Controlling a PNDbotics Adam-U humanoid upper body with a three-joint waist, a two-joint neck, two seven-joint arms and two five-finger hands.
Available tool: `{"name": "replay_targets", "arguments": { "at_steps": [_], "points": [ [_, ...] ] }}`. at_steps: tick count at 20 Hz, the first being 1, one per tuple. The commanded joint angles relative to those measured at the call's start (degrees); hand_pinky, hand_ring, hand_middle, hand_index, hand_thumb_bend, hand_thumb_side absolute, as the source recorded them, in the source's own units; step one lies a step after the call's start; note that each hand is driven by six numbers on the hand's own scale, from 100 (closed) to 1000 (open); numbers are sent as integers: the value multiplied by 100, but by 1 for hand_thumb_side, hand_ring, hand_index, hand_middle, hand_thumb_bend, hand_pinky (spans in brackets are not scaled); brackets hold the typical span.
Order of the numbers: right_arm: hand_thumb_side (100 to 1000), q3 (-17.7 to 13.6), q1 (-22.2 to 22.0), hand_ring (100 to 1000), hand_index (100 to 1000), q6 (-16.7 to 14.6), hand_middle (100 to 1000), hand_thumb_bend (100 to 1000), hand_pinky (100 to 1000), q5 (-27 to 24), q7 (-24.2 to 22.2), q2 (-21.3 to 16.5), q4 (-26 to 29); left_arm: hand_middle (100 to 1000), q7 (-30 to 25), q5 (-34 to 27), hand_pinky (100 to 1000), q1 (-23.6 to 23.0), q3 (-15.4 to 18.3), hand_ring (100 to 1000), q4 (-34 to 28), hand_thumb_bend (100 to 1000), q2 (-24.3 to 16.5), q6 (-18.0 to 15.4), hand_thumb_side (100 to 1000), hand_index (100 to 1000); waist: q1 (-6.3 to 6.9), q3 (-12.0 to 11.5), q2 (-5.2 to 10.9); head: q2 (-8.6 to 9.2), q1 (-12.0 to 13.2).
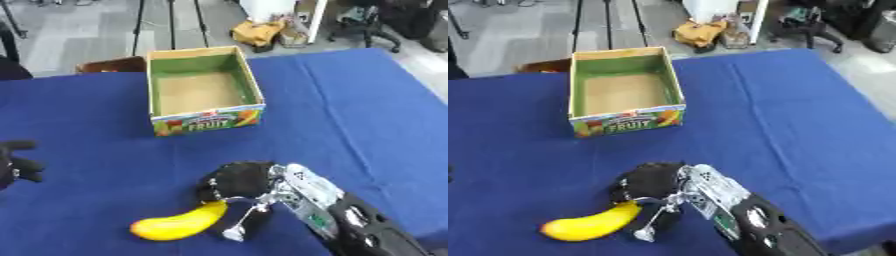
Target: Pick up objects on the table and place them in the box.
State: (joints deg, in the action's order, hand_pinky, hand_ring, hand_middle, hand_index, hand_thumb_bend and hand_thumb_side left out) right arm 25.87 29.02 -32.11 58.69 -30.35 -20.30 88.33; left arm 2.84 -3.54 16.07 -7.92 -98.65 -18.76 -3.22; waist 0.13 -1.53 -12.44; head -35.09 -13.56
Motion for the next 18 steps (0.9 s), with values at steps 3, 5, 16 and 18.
{"name": "replay_targets", "arguments": {
  "at_steps": [3,5,16,18],
  "points": [
    [348,19,15,844,789,-7,775,100,684,163,140,-67,-124,683,3,-17,503,83,19,551,-119,558,-131,4,829,719,5,-12,83,69,-15],
    [345,1,20,843,767,28,772,100,682,110,203,-77,-103,683,4,-17,503,82,19,552,-117,558,-131,5,829,719,4,-8,89,74,-15],
    [301,-88,96,844,734,207,771,100,684,-177,378,-252,215,684,9,-12,503,79,23,552,-108,560,-141,1,828,719,-34,8,129,84,-17],
    [302,-109,123,843,738,238,772,100,687,-245,410,-338,317,684,8,-9,503,75,23,552,-105,560,-147,-1,828,719,-49,16,141,80,-13]
  ]
}}
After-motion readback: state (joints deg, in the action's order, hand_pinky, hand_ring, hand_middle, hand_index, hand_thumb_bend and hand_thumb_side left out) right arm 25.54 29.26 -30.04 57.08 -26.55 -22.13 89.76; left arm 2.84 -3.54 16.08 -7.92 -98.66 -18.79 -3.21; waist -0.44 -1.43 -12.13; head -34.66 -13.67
